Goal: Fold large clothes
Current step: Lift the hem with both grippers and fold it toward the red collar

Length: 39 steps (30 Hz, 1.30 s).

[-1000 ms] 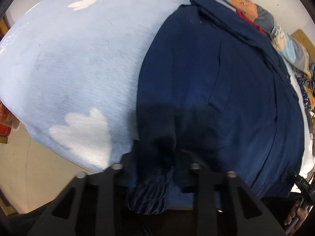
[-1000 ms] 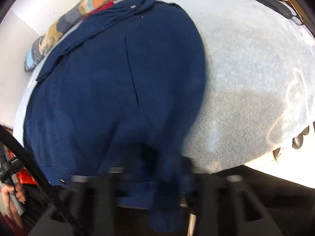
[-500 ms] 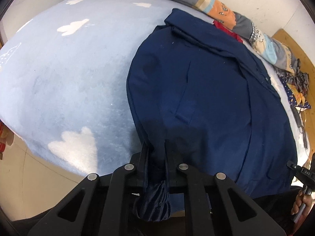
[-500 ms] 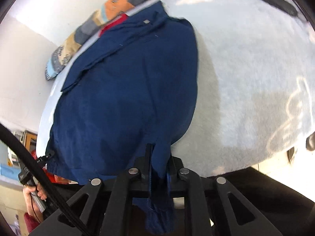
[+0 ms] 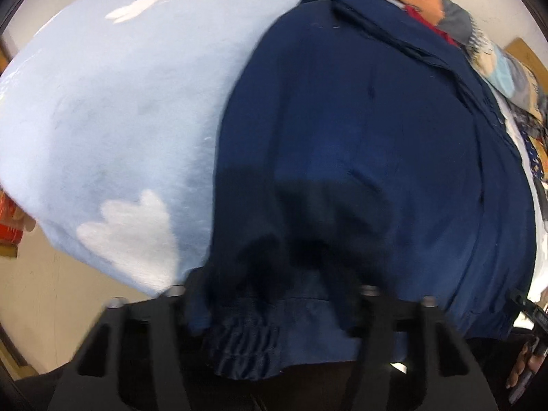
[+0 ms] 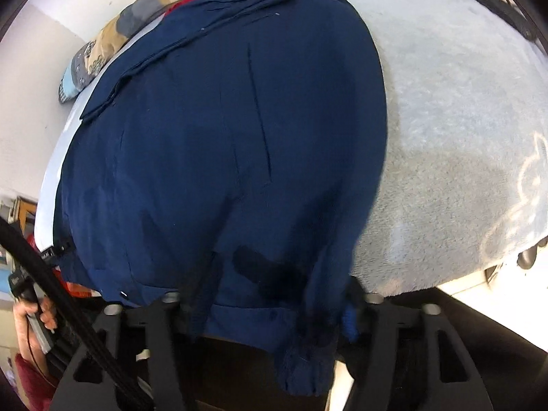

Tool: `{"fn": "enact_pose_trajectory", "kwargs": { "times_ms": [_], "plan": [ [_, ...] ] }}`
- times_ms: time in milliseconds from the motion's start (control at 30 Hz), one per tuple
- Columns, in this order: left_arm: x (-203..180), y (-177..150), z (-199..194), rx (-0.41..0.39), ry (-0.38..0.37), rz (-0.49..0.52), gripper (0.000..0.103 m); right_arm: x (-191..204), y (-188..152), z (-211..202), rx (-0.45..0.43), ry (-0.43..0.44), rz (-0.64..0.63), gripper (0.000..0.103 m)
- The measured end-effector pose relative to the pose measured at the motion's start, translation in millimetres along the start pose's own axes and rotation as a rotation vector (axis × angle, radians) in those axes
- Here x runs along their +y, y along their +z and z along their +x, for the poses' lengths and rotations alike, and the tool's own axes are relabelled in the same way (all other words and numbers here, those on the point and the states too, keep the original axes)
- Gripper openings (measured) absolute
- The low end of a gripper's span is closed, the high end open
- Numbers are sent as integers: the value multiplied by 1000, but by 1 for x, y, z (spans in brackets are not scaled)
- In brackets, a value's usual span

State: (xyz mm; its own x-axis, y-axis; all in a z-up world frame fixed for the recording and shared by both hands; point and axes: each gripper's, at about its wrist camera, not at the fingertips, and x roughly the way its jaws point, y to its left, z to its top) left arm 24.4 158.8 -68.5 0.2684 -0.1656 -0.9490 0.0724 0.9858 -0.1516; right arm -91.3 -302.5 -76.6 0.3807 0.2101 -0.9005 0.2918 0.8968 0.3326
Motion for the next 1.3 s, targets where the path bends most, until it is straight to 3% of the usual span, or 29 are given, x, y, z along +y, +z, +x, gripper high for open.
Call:
{"fn": "enact_pose_trajectory", "kwargs": {
  "times_ms": [33, 67, 200, 467, 600, 800, 1133, 1300],
  "plan": [
    [-3, -1, -4, -18, 11, 20, 22, 4, 1, -2, -14, 7, -7, 34],
    [-5, -2, -7, -31, 6, 33, 19, 3, -1, -4, -25, 21, -7, 18],
    [-8, -5, -30, -93, -82, 47, 14, 4, 1, -23, -78, 130, 20, 11],
    [9, 18, -73, -168, -204, 40, 13, 10, 25, -70, -198, 275, -9, 8],
    [12, 38, -91, -221, -245, 40, 13, 9, 45, -96, -260, 294, -20, 8],
    [-2, 68, -117, -290, -244, 57, 13, 2, 64, -127, -328, 310, -42, 8],
    [-24, 137, -134, -355, -219, 66, 13, 2, 140, -138, -383, 309, -29, 8],
    [-31, 193, -135, -390, -180, 59, 1, 6, 198, -131, -385, 286, -27, 7]
  ]
}}
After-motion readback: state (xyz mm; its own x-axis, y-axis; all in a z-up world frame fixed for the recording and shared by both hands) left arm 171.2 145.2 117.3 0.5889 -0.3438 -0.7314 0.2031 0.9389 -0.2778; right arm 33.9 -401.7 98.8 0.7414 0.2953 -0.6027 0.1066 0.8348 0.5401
